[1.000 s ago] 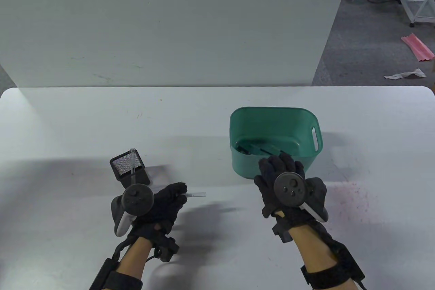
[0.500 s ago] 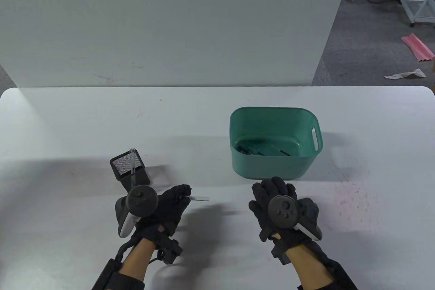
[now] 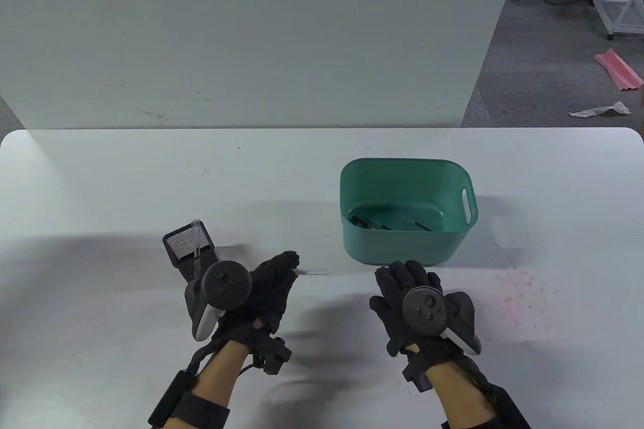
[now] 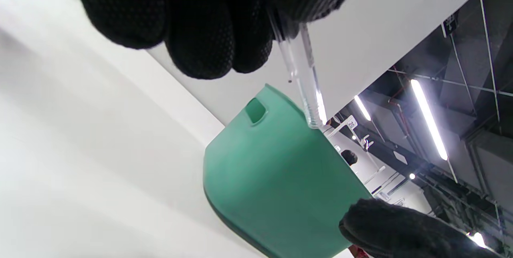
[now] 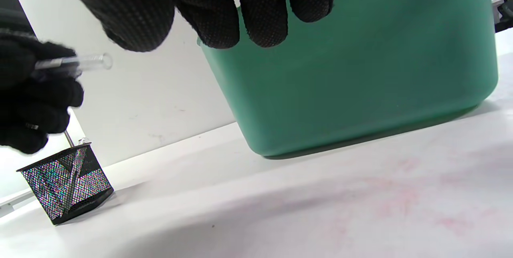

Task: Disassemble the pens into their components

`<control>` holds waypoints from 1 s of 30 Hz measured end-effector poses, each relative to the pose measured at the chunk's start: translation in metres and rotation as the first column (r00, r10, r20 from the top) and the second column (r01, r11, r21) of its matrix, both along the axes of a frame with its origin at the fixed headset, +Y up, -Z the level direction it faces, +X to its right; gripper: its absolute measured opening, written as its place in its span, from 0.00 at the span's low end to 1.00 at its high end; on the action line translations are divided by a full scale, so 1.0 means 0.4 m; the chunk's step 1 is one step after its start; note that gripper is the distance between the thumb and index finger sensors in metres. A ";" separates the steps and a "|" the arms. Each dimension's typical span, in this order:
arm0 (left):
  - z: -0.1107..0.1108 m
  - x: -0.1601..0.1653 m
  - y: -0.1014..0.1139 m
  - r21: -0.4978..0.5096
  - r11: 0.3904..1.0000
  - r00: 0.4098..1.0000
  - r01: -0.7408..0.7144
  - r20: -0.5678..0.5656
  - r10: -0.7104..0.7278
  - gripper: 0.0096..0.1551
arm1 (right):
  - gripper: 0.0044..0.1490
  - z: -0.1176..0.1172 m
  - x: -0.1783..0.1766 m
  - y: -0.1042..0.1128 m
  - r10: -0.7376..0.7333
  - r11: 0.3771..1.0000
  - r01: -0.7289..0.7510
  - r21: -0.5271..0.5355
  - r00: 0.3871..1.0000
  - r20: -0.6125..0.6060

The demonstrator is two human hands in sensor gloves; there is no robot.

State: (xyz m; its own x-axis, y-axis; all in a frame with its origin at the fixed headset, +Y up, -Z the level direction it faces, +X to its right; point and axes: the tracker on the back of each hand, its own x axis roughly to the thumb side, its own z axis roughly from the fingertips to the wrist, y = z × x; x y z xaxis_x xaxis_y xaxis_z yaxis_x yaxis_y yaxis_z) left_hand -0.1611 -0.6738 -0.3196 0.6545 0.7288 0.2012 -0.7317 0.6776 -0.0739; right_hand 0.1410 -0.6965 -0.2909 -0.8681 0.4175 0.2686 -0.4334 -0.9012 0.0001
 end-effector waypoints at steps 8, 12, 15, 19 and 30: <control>-0.089 0.112 0.144 0.019 0.988 0.988 0.151 0.019 -0.152 0.26 | 0.39 -0.006 0.007 -0.009 -0.013 1.000 0.014 -0.018 1.000 0.011; -0.132 0.169 0.195 0.022 0.978 0.978 0.205 0.025 -0.206 0.26 | 0.39 -0.008 0.007 -0.015 -0.010 1.000 0.010 -0.029 1.000 0.013; -0.175 0.212 0.210 0.015 0.962 0.962 0.273 0.029 -0.273 0.26 | 0.39 -0.008 0.008 -0.014 -0.013 0.999 0.013 -0.030 1.000 0.016; -0.220 0.260 0.198 -0.011 0.922 0.922 0.386 0.024 -0.386 0.26 | 0.39 -0.009 0.010 -0.016 -0.018 0.999 0.018 -0.038 1.000 0.017; -0.268 0.320 0.168 -0.053 0.878 0.880 0.475 0.030 -0.474 0.30 | 0.38 -0.020 0.025 -0.027 -0.026 0.997 0.027 -0.071 0.999 0.024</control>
State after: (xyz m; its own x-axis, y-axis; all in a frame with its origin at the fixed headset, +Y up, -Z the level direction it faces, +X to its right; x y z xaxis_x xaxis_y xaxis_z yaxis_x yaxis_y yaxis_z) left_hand -0.0333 -0.6068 -0.4268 0.9220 0.3418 0.1820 -0.3215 0.9377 -0.1320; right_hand 0.1509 -0.7072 -0.2991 -0.8622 0.4578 0.2170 -0.4577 -0.8875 0.0538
